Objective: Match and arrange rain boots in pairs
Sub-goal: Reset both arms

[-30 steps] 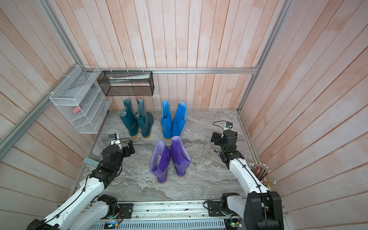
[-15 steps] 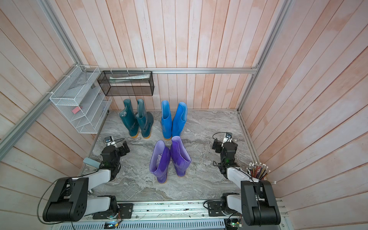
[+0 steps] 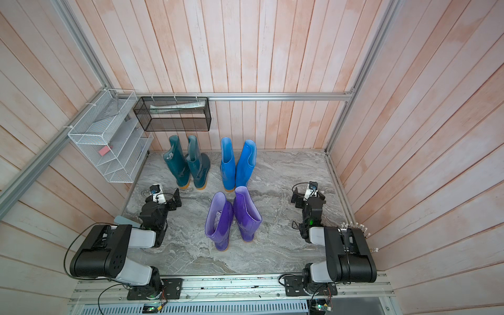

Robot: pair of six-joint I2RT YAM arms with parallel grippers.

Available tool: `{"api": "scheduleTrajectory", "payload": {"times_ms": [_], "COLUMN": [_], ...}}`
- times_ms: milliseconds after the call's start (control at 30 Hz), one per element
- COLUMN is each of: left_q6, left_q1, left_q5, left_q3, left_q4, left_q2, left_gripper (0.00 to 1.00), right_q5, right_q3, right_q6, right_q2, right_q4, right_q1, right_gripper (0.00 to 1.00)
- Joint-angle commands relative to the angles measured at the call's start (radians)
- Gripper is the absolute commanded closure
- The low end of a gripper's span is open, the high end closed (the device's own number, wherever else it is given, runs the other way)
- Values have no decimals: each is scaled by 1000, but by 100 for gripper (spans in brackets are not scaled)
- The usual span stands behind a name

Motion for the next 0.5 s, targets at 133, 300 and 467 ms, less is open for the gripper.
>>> {"api": "scheduleTrajectory", "payload": {"times_ms": [133,300,467], "left_q6": [17,12,12], "left_q1": [5,5,5], "left_q5": [6,-13,-19], "left_q3": [-26,2,9], "left_q4": [128,75,64], "left_q2": [29,30,31], "left_gripper": [0,0,0], "right_q5": [-69,-98,-108], "right_q3": [-51,-81,-91], "right_q6": [-26,-24,-29], "right_q2": [80,115,120], "right_q4": [241,316,348], "right_q1": [-28,-36,-36], "right_gripper": [2,2,2]}}
